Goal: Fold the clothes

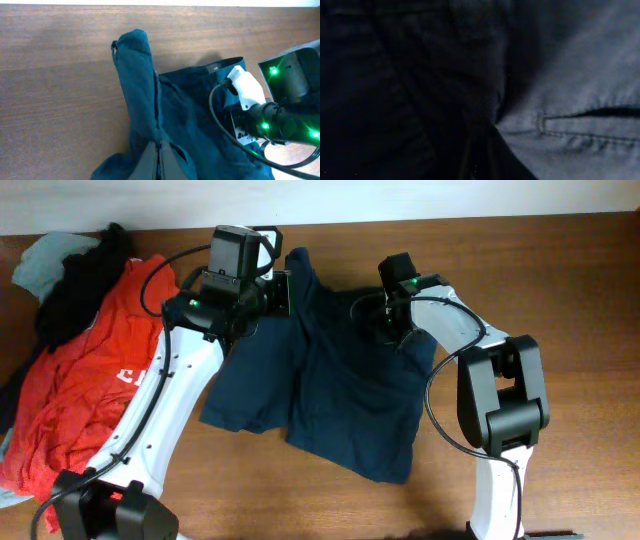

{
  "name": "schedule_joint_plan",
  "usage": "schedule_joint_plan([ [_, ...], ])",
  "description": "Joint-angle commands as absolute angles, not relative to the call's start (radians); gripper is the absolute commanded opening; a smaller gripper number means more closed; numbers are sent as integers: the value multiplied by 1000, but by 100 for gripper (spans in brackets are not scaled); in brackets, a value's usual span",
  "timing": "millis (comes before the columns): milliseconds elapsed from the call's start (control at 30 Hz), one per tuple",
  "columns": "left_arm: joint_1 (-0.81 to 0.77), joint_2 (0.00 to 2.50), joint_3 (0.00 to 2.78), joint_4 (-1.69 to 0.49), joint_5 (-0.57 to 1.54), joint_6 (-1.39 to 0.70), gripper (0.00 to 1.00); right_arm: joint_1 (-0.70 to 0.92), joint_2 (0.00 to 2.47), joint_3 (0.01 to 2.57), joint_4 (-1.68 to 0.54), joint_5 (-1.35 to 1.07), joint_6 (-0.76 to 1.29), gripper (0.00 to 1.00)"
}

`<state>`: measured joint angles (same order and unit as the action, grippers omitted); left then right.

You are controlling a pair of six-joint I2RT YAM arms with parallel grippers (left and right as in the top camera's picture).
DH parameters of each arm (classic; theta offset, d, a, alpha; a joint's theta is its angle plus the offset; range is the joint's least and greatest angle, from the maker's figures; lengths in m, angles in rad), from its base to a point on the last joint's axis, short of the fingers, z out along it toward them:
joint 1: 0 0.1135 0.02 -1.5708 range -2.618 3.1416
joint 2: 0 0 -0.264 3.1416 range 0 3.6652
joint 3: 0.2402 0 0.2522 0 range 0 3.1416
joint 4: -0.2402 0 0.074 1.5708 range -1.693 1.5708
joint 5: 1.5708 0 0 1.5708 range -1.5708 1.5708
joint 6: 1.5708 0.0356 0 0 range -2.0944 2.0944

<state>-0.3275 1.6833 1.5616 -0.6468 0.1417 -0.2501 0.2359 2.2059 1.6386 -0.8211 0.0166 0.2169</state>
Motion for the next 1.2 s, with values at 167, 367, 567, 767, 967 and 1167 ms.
schedule_joint_plan([
  [167, -324, 1686, 1566, -645, 133, -234, 1, 124, 2205, 1734, -918, 39, 239, 4],
  [367, -324, 1686, 1566, -645, 133, -234, 1, -3, 2201, 1877, -1016, -119, 147, 4],
  [567, -324, 1686, 1566, -649, 133, -234, 1, -121, 2201, 1901, -1017, -309, 91, 4],
  [767, -324, 1686, 1566, -649, 122, -234, 1, -205, 2202, 1901, -1002, -310, 82, 4],
  [967, -324, 1686, 1566, -648, 87, -234, 83, -244, 2200, 1902, -1000, -311, 83, 44],
  [1167, -320, 1686, 1566, -648, -46, -216, 99, -244, 2185, 1957, -1116, -304, 89, 52],
])
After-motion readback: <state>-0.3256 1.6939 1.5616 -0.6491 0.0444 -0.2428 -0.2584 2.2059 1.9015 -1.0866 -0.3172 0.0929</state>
